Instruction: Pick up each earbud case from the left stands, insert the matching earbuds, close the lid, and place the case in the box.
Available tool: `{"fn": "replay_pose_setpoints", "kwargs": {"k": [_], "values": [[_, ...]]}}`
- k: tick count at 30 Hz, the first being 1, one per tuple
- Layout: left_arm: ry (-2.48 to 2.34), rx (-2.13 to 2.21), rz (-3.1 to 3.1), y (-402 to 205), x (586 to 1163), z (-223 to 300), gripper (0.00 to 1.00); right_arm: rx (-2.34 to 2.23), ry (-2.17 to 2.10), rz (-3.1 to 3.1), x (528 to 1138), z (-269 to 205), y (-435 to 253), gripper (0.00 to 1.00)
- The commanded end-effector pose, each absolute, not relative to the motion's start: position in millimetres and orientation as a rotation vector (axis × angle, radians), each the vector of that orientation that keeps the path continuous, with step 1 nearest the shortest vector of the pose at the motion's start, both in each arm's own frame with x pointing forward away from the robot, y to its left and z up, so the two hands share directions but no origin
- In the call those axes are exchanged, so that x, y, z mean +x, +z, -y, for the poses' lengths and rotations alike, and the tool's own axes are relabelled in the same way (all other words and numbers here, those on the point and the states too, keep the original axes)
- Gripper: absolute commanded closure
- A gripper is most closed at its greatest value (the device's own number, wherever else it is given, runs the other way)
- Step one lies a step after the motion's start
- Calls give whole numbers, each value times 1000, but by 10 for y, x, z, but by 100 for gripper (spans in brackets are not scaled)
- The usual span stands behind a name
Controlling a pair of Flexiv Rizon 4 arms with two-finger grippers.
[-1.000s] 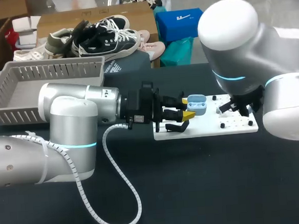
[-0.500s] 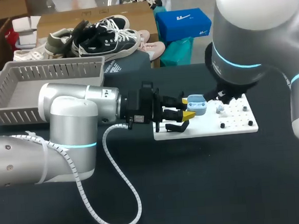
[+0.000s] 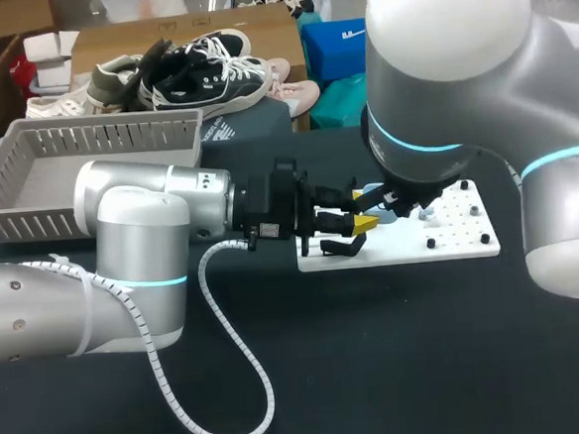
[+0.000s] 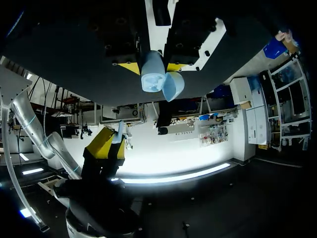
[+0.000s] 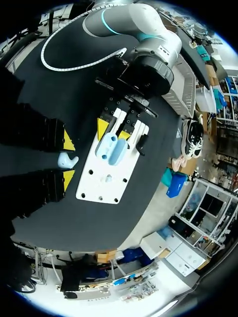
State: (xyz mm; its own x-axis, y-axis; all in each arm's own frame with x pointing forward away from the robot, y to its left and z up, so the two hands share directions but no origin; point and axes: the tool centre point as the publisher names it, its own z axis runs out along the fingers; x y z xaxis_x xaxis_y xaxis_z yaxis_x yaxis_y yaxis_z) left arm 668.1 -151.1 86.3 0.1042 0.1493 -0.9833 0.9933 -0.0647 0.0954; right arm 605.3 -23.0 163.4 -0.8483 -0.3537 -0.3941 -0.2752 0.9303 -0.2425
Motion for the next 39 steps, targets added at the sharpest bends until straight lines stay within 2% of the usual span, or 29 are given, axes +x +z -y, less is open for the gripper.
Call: {"fn": "replay_pose_setpoints", "kwargs": {"k": [1,13,26,39], "values": [[-1099,1408,-1214,855,6683,1511,100,-445,-270,-2639,6072,156,1639,100],[-1099,1408,-1214,855,6683,1511,100,-445,-270,-2639,6072,156,1639,100],[-1099,1408,-1214,855,6683,1511,100,38,-485,-2820,6357,147,1650,100],[-1099,1408,-1214,855,6683,1511,100,95,-484,-2949,6295,305,1613,100]]}}
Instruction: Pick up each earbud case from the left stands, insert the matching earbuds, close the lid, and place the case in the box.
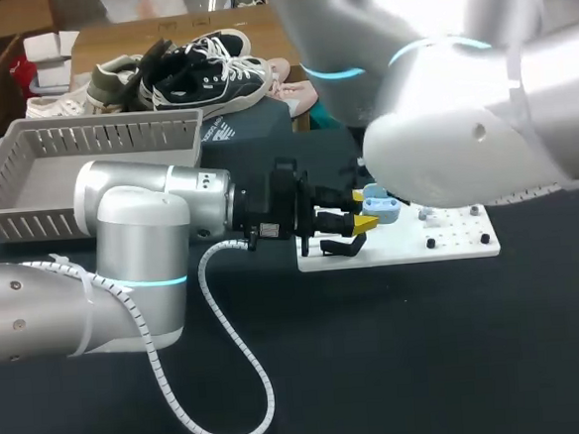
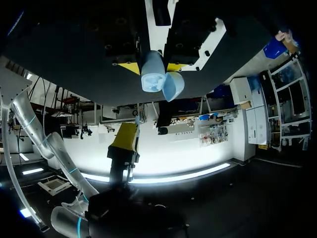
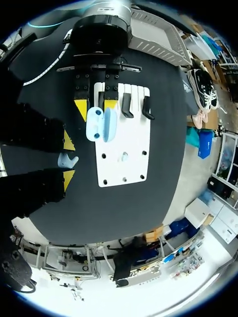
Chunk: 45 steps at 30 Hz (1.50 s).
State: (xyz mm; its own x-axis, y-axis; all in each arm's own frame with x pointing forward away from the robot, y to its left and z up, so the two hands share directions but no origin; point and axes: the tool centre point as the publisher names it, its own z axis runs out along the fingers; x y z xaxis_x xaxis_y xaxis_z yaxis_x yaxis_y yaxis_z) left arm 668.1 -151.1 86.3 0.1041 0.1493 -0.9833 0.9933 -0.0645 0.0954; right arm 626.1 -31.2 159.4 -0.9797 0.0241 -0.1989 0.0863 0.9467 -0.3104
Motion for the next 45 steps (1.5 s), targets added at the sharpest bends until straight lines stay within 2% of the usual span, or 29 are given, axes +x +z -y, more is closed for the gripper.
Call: {"fn": "replay_pose_setpoints", "kwargs": {"k": [1,9,17,45], "values": [[-1099,1408,-1214,855,6683,1511,100,95,-484,-2949,6295,305,1613,100],[-1099,1408,-1214,855,6683,1511,100,95,-484,-2949,6295,305,1613,100],[-1099,1408,-1214,855,6683,1511,100,401,-315,-2904,6411,163,1643,100],[-1099,1408,-1214,855,6683,1511,100,435,-304,-3014,6474,91,1521,100]]}}
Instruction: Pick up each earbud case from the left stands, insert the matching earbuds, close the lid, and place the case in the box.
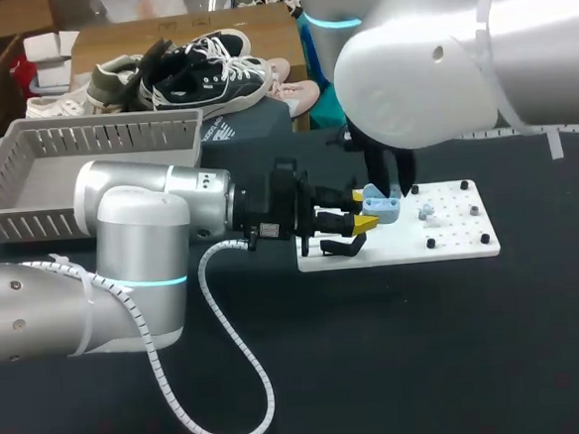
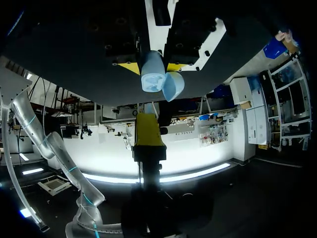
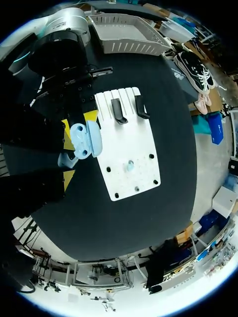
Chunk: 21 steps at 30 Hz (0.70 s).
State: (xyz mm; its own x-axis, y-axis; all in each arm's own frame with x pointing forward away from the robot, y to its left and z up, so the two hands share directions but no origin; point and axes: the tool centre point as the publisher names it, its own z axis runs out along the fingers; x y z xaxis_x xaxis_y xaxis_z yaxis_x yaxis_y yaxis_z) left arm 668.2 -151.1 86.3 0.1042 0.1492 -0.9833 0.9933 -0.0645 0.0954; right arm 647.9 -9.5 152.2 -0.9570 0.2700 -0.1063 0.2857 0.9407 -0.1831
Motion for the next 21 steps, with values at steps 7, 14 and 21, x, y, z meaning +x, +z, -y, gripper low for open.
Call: {"fn": "replay_pose_setpoints", "kwargs": {"k": [7,14,21], "values": [[-1099,1408,-1214,855,6683,1511,100,433,-300,-3016,6468,82,1516,100],[-1099,1408,-1214,855,6683,1511,100,416,-292,-3001,6460,56,1507,100],[-1099,1408,-1214,855,6683,1511,100,404,-272,-3006,6473,72,1448,100]]}}
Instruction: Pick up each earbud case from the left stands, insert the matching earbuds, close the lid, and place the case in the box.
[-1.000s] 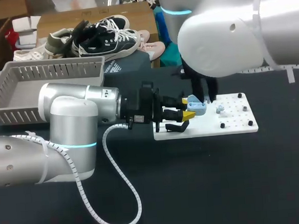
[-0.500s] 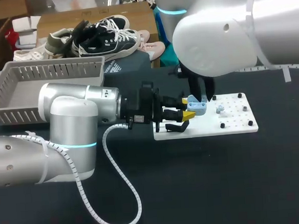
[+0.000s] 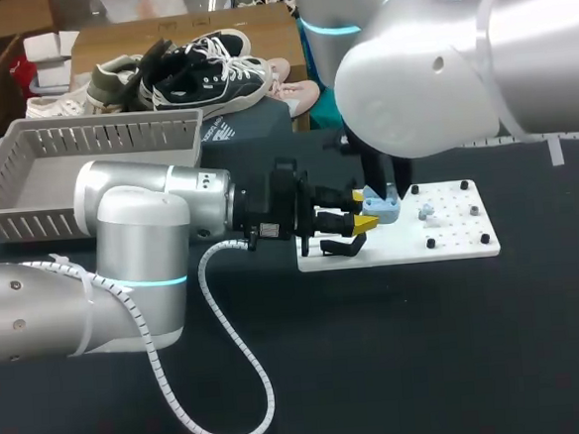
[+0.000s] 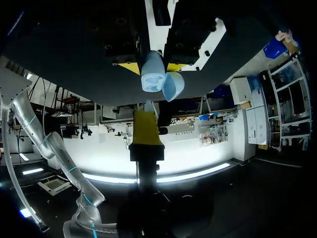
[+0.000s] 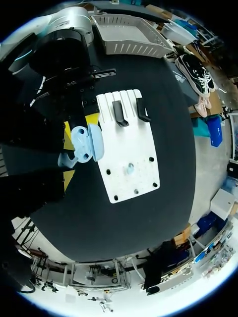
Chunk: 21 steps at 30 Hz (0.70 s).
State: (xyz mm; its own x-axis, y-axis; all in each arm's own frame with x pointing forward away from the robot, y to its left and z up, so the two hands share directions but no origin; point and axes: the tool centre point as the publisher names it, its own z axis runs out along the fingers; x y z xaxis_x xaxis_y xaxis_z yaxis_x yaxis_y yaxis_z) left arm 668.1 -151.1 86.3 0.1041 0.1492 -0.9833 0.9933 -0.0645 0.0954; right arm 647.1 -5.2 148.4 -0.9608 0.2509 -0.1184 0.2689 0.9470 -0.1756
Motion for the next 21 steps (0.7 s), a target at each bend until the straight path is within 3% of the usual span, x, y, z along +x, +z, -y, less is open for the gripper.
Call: {"fn": "replay_pose_setpoints", "kwargs": {"k": [1,21], "values": [[-1099,1408,-1214,855,6683,1511,100,404,-269,-3003,6478,72,1446,100],[-1099,1408,-1214,855,6683,1511,100,387,-263,-3000,6524,45,1385,100]]}}
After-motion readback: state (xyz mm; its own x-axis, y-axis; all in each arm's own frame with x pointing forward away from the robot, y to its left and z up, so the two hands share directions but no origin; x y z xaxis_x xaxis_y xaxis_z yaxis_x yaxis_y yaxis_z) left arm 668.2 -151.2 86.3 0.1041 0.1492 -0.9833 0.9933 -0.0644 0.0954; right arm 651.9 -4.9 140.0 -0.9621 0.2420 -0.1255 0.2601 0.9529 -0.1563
